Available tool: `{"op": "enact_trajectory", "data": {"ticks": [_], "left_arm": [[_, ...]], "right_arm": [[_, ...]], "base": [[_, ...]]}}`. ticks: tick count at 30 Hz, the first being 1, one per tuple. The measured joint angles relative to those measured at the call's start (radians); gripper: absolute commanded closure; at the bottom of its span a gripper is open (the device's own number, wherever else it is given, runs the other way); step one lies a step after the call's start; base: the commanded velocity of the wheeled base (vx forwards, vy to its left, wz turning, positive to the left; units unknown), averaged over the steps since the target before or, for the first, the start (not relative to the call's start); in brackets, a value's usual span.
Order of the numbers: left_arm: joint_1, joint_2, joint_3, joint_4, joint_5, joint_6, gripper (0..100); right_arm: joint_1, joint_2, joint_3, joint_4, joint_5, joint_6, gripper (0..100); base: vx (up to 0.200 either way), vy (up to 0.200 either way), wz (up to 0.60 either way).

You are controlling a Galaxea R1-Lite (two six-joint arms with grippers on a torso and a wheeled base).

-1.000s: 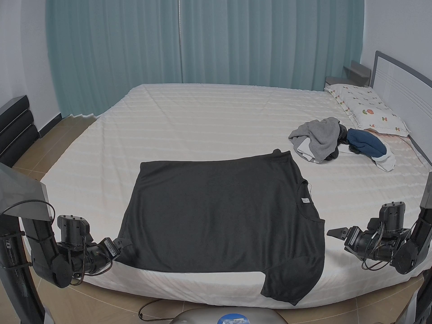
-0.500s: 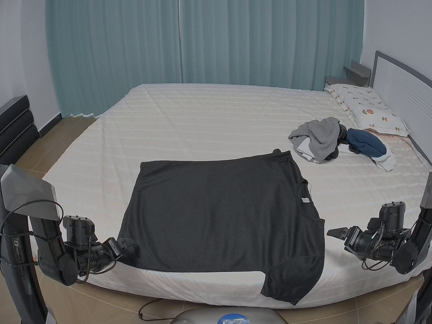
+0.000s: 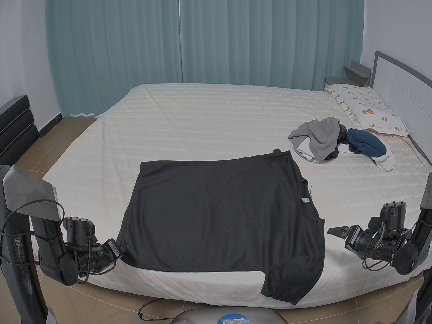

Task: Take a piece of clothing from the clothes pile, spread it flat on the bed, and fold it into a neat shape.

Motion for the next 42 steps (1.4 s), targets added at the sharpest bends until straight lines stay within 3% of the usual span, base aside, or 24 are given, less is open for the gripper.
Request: {"op": "enact_trajectory", "data": {"ticks": [19,34,35,42], "left_arm": [[0.04,-0.07,0.064,0.0,0.001,0.001,100],[0.044,-0.075,0.065,0.0,-0.007,-0.021,100],[0.044,-0.076,0.065,0.0,-0.007,-0.021,100],[0.044,-0.077,0.065,0.0,-0.007,-0.023,100]], "right_arm": [[0.027,0.083,-0.003,-0.001,0.002,-0.007,0],[0.064,0.221,-0.133,-0.001,-0.01,0.0,0],[0.064,0.229,-0.141,-0.001,-0.01,0.0,100],[0.066,0.278,-0.225,0.016,-0.015,0.0,100]], "base": [[0.0,0.0,0.0],[0.0,0.0,0.0],[0.0,0.0,0.0],[0.0,0.0,0.0]]}}
